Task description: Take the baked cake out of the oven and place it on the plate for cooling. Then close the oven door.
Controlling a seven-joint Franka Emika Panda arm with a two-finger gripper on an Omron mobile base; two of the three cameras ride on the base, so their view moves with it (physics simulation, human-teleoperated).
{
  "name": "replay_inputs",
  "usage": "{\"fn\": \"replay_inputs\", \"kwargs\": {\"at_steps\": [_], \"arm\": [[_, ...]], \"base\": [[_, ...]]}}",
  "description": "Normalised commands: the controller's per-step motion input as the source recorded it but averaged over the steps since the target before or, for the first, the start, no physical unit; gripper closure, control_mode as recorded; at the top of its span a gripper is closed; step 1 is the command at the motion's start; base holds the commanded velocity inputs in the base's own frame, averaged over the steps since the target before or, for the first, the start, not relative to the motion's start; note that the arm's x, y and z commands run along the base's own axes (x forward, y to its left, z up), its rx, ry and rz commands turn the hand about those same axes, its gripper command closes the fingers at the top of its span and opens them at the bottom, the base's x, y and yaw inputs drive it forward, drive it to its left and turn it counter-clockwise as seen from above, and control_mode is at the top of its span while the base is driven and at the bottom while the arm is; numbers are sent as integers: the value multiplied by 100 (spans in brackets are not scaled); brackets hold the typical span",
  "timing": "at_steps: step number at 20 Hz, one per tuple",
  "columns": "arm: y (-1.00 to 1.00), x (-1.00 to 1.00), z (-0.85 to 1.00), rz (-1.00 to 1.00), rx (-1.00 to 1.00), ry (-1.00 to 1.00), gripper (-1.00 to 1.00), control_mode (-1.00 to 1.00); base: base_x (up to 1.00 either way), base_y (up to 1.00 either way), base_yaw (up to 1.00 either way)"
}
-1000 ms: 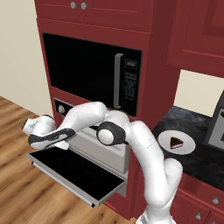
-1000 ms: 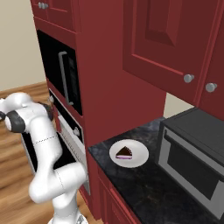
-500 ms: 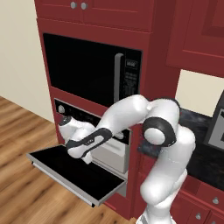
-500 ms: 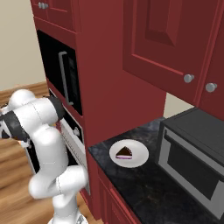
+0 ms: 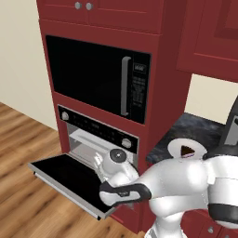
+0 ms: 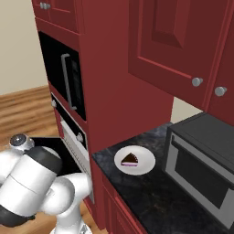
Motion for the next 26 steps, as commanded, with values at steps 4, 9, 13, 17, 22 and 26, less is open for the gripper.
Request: {"fn": "replay_inputs", "kwargs": {"at_steps": [4,9,13,17,22,26], "arm": [[20,-22,43,0,-8,3,-100,-100],[51,-26,43,-8,-29,6,-100,-100],[52,-31,37,-12,-32,3,-100,-100],[52,-17,24,-14,-21,1,-100,-100],[10,-11,-3,-5,-15,-4,-100,-100],[0,-28,-29,0,-6,-11,-100,-100]], "base": [[0,0,0],[0,0,0],[0,0,0],[0,0,0],[0,0,0],[0,0,0]]}}
